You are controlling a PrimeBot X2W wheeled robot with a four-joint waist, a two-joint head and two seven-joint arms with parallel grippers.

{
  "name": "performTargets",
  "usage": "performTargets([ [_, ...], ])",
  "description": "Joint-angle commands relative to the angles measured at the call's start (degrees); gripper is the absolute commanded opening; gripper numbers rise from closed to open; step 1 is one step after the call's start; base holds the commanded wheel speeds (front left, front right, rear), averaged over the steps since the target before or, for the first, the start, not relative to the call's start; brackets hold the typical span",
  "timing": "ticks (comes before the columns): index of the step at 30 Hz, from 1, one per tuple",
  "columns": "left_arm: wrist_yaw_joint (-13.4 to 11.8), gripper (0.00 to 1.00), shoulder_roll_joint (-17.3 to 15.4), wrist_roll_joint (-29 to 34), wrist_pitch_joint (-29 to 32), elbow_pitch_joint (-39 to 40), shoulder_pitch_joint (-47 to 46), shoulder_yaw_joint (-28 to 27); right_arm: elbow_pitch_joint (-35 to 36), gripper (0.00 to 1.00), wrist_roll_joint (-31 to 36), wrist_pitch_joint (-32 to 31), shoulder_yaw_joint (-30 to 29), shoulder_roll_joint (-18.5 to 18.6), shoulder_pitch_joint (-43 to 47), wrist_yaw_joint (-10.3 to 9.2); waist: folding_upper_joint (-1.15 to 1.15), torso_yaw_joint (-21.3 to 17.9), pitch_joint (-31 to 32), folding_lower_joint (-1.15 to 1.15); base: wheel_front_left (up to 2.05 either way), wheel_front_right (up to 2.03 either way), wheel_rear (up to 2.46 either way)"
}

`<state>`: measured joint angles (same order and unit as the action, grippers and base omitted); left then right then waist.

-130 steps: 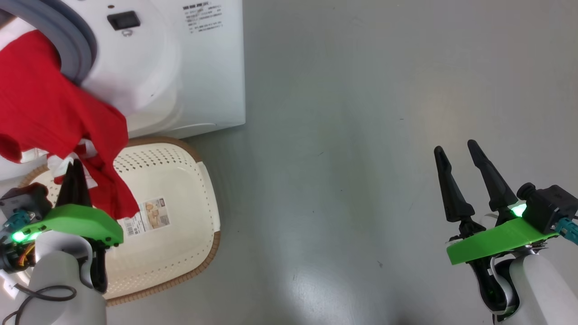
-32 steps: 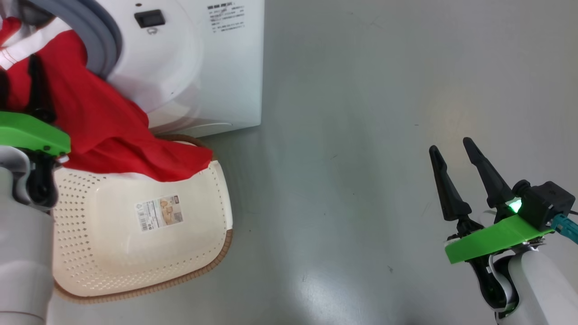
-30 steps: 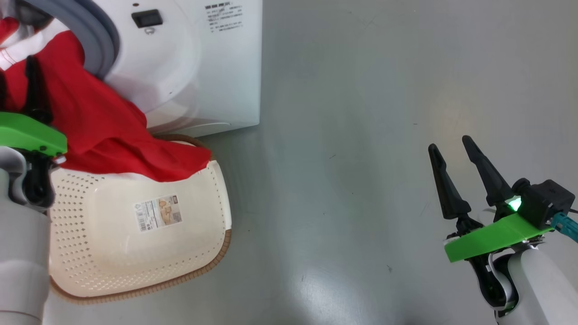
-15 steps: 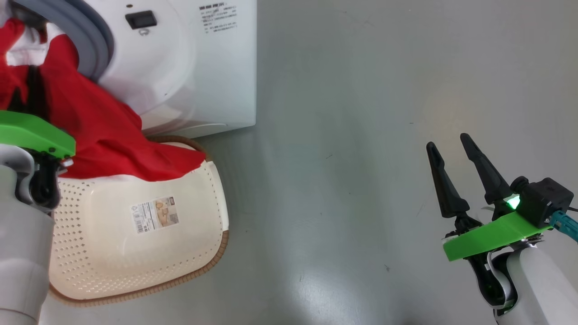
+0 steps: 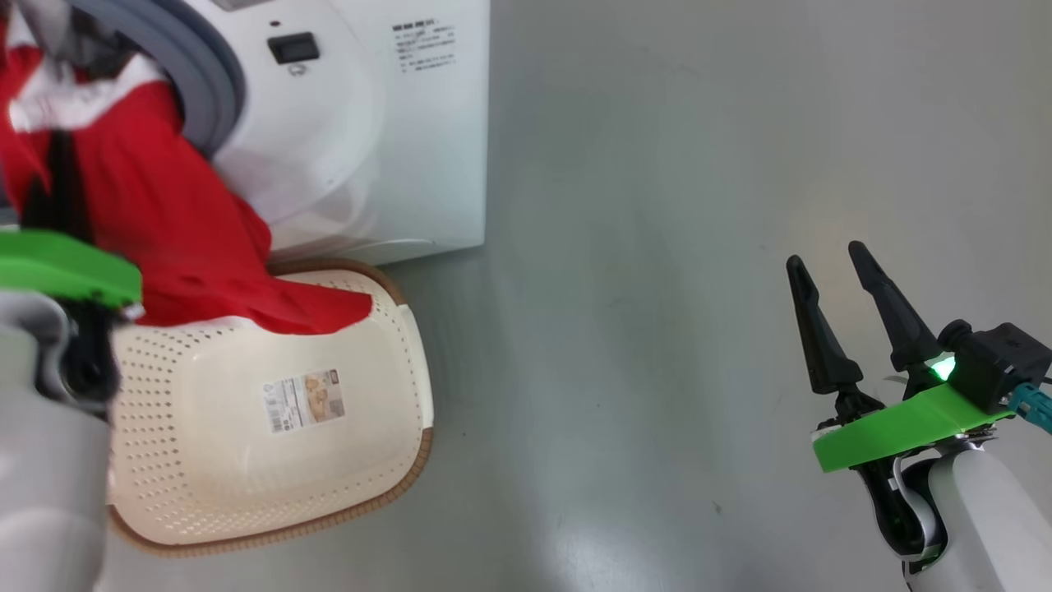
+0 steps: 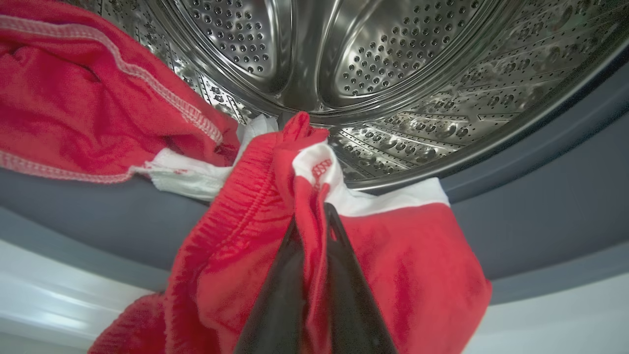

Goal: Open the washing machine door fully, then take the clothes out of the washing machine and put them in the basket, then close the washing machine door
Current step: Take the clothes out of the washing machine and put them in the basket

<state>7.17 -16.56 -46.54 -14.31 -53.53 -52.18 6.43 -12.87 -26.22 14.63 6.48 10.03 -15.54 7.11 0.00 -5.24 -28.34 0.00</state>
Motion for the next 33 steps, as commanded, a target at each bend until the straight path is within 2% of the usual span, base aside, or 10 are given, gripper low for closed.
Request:
performTargets([
  [1, 0.3, 0.0, -1.7, 0.6, -0.7, 2.3, 2.4, -2.5, 1.0, 1.0, 0.3, 0.4, 0.9, 0.2, 1.1, 0.37, 0.0, 0.7, 1.0, 0.0, 0.0, 0.0, 0.0],
  [8, 0.3, 0.0, 1.4, 4.4, -0.7, 10.0, 11.2, -8.4, 0.7, 1.0, 0.3, 0.4, 1.1, 0.3, 2.1, 0.37, 0.0, 1.8, 3.3, 0.0, 0.0, 0.0, 0.0],
  [17, 0.3, 0.0, 6.7, 10.9, -0.7, 16.7, 22.7, -12.1, 1.0, 1.0, 0.2, 0.4, 1.1, 0.7, 3.3, 0.37, 0.0, 2.3, 4.3, 0.0, 0.0, 0.0, 0.0],
  [26, 0.3, 0.0, 9.8, 12.9, -0.7, 13.1, 25.4, -12.7, 1.6, 1.0, 0.3, 0.4, 1.4, 1.1, 2.7, 0.37, 0.0, 1.8, 1.8, 0.0, 0.0, 0.0, 0.0],
  [33, 0.3, 0.0, 10.6, 13.3, -0.7, 8.2, 23.9, -12.7, 2.2, 1.0, 0.3, 0.4, 1.3, 1.1, 2.0, 0.37, 0.0, 0.9, -1.1, 0.0, 0.0, 0.0, 0.0],
])
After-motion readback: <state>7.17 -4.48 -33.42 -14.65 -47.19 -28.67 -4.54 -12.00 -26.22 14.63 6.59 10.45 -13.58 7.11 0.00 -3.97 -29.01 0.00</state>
